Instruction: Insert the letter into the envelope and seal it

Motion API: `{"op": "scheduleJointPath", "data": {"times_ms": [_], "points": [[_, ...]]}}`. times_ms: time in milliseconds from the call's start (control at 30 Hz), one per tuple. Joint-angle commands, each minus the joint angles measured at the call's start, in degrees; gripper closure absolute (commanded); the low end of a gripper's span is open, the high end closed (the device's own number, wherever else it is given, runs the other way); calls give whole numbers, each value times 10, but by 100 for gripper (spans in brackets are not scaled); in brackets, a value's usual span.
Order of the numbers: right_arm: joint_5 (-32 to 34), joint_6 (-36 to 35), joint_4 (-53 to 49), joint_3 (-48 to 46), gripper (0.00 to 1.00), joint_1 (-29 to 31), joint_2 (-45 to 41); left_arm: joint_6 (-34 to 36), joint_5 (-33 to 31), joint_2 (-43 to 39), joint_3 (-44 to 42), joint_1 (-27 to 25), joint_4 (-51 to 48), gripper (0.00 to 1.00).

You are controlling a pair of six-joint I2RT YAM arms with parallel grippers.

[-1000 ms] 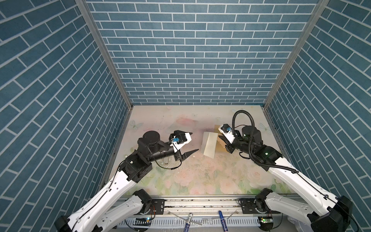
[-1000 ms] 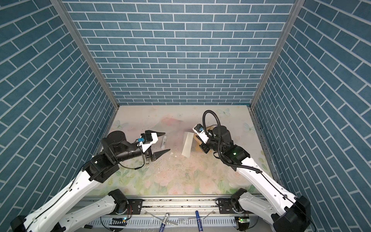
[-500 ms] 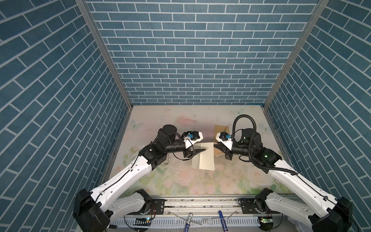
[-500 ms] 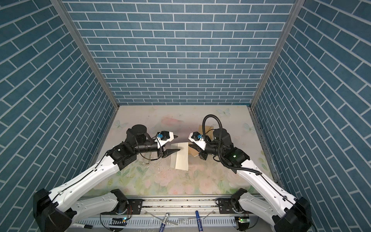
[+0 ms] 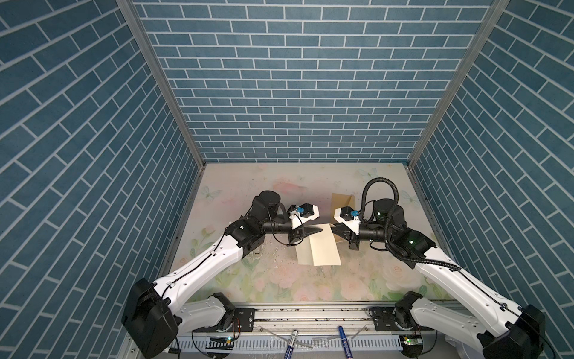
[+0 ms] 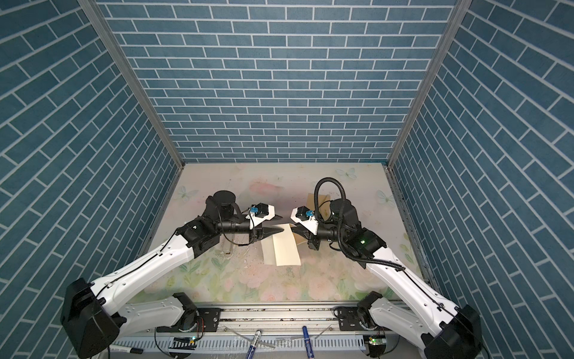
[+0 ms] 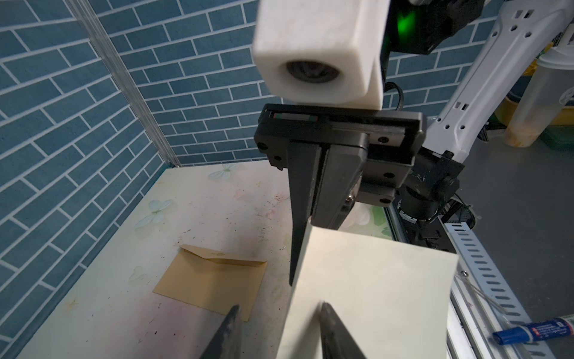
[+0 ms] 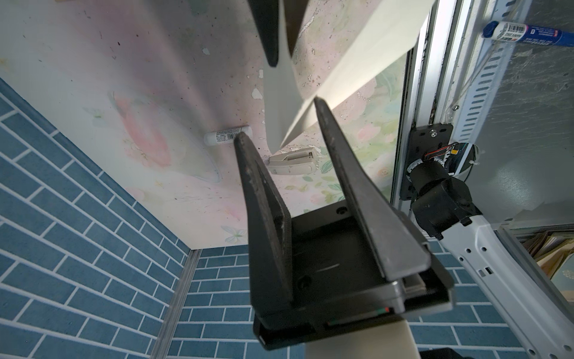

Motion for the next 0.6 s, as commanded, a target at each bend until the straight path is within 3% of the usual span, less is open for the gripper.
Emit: {"op": "scheduleJointPath", "data": {"times_ms": [0,567], "points": [[-21,-12,11,-10,100,2,-7,1,17,5,11,-2,14,63],[-16,-20,4,-3,100,5,3,2,18,18,6,-2,15,89]]}}
